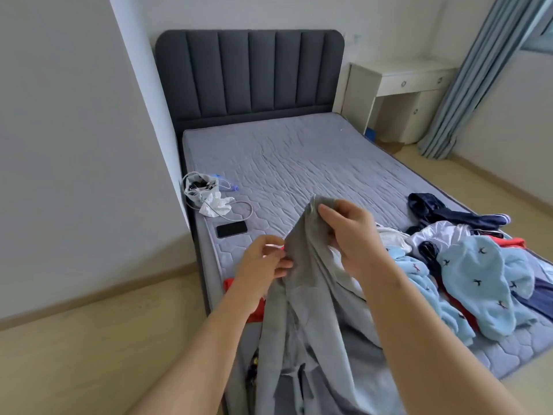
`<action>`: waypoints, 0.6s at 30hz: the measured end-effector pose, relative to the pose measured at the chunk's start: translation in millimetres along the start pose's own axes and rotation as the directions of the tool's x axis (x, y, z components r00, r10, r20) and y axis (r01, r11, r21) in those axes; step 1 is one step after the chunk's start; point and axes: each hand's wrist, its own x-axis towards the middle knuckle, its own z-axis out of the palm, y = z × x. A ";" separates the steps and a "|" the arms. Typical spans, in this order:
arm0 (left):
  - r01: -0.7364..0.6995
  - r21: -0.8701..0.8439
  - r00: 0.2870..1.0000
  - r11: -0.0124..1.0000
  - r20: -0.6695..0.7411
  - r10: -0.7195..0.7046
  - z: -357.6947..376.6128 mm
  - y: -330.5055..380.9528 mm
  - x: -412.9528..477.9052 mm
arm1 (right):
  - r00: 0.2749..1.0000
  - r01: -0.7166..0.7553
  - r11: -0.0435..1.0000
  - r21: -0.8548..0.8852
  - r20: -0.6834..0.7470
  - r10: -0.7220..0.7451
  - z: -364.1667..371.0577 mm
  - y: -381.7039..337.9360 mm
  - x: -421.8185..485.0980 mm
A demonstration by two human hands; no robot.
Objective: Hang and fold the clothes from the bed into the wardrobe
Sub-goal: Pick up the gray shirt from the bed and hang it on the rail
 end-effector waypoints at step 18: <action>-0.713 -0.041 0.688 0.700 0.151 0.709 13.5 243.3 -9.5 | 0.868 0.463 0.781 0.419 -0.037 -0.495 44.5 -245.4 -10.3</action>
